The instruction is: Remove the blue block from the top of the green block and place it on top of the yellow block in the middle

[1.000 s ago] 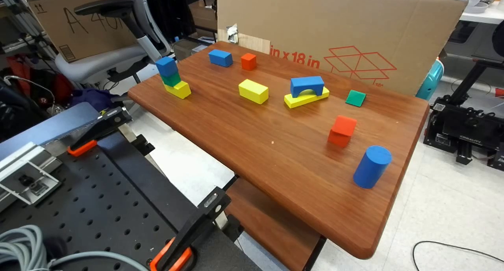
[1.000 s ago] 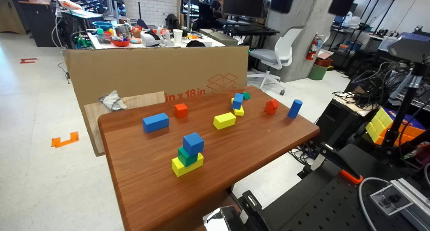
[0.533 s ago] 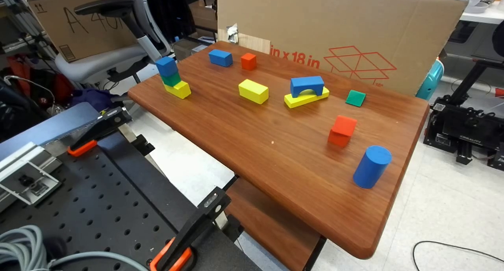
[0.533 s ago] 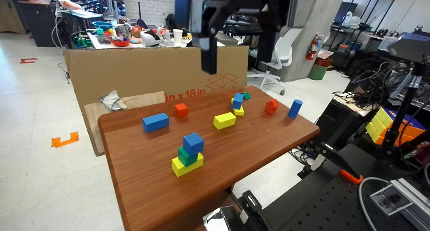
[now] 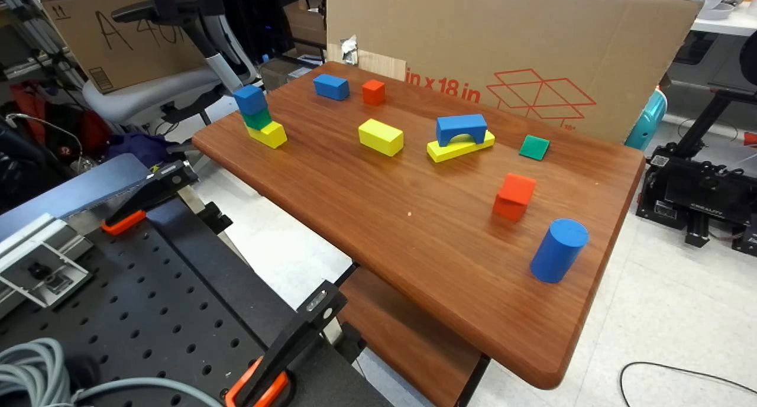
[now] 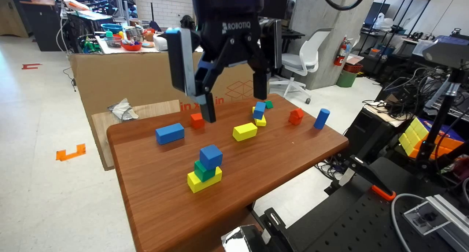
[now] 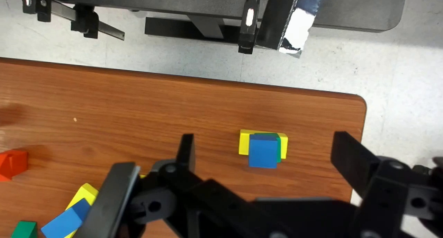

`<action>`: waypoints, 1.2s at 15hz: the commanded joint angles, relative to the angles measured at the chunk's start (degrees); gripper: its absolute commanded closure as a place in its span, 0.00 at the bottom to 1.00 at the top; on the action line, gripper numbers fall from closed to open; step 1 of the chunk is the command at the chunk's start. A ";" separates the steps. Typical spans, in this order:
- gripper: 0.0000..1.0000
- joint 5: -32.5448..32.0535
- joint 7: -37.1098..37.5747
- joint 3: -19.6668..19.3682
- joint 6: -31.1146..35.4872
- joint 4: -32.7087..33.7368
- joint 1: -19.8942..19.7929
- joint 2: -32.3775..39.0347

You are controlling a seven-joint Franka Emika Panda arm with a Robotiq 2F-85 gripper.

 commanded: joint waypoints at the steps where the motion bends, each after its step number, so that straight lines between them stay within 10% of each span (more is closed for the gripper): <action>1: 0.00 -1.76 0.53 -2.33 -0.09 3.06 2.16 4.09; 18: 0.00 -5.05 5.23 -7.68 3.48 10.06 7.74 15.95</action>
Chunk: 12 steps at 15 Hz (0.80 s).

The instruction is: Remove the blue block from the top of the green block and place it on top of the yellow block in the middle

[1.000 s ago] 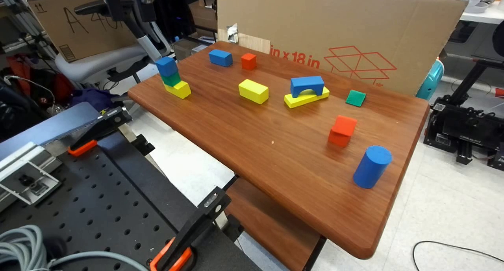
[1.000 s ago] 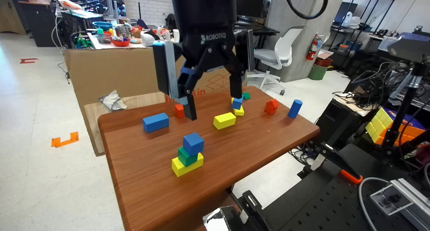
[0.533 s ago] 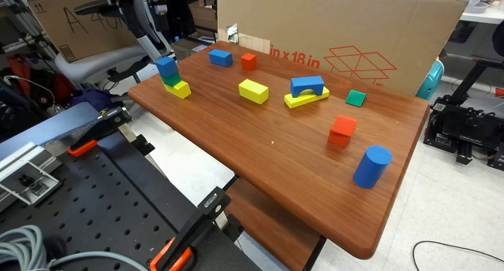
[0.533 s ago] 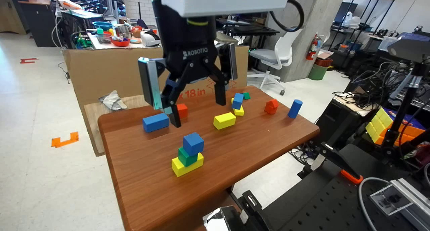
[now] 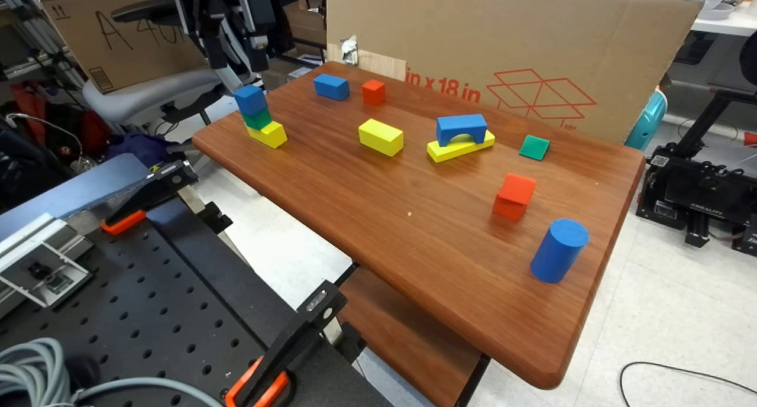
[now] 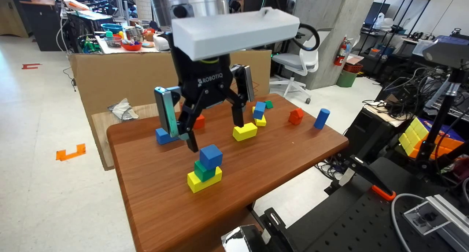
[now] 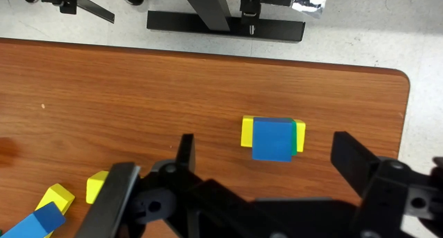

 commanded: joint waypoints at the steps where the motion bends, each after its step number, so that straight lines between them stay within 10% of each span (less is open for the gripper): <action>1: 0.00 -1.48 1.66 -1.78 -1.06 3.29 1.85 3.48; 8: 0.00 -1.64 2.59 -3.17 -1.93 5.68 4.13 7.44; 12: 0.42 -1.38 2.62 -3.61 -2.20 6.48 4.94 8.49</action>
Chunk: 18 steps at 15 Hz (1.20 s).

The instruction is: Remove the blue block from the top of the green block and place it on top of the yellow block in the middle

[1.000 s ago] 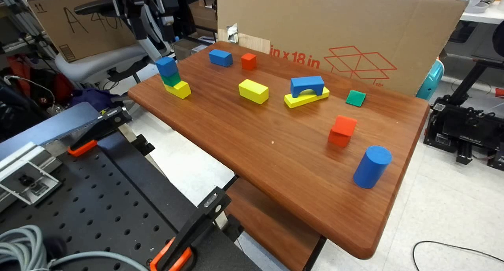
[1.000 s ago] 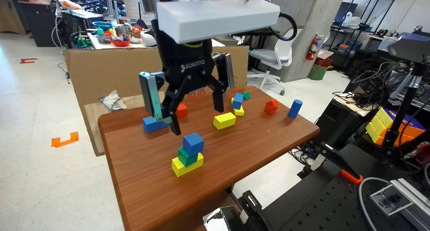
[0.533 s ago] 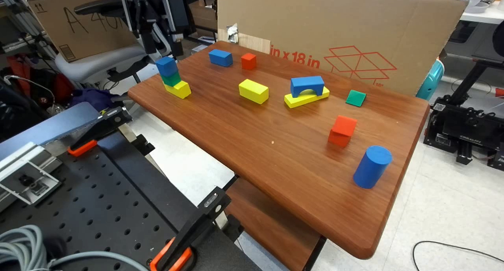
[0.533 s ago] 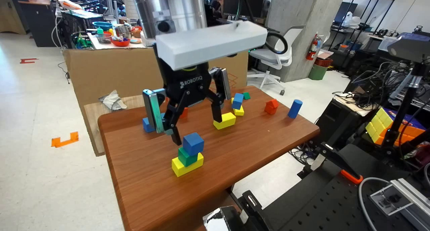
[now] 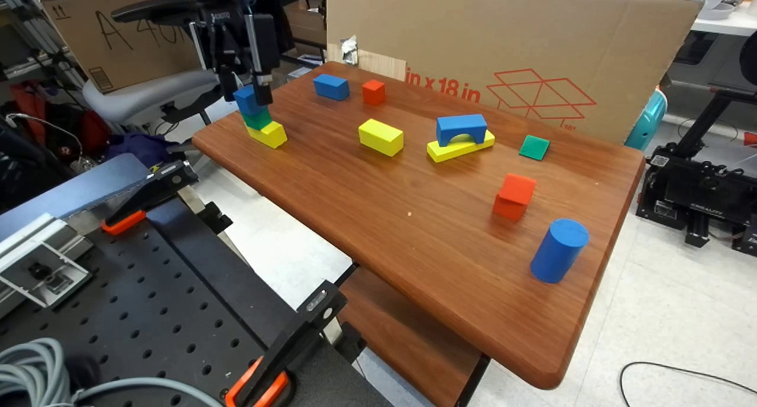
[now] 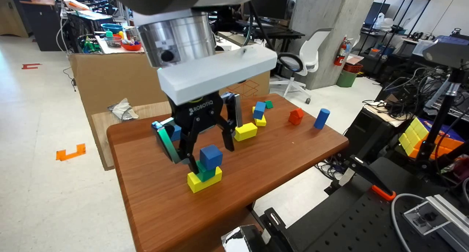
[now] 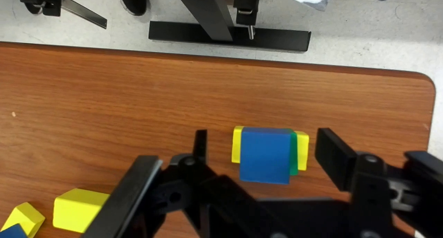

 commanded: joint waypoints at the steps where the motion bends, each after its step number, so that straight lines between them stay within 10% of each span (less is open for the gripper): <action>1: 0.51 -1.19 1.21 -1.11 -1.95 2.50 1.48 1.46; 7: 0.92 -0.58 0.83 -0.95 -2.84 3.01 1.37 1.22; 18: 0.92 5.28 -7.16 1.27 -9.37 4.48 -2.62 -5.74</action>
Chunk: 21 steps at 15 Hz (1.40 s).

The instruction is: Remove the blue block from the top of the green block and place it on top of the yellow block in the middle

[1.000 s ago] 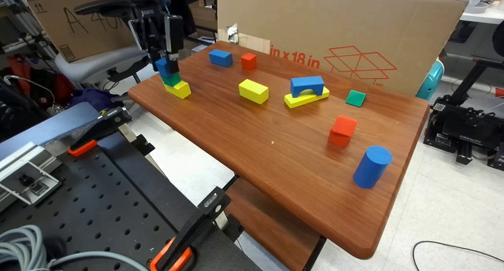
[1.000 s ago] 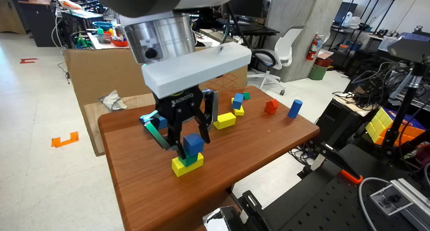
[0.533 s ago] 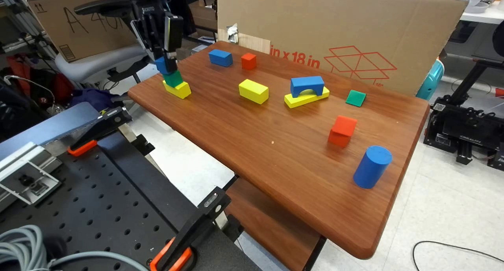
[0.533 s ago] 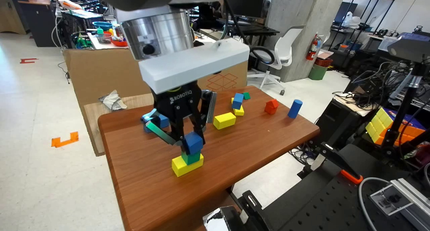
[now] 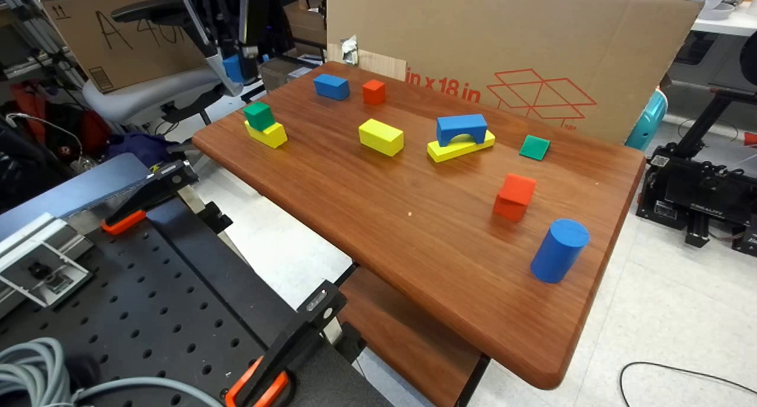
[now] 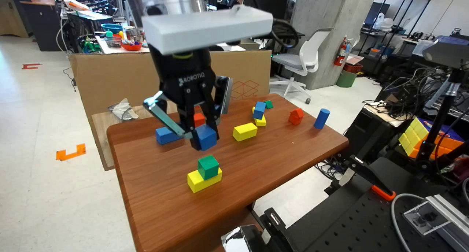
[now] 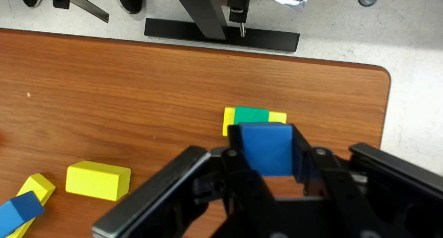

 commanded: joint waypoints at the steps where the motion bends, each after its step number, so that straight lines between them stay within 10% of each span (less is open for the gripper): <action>1: 0.92 3.37 -3.77 0.37 -4.99 2.43 -3.16 -2.81; 21: 0.92 5.07 -5.22 -6.25 -17.75 26.10 -11.88 17.09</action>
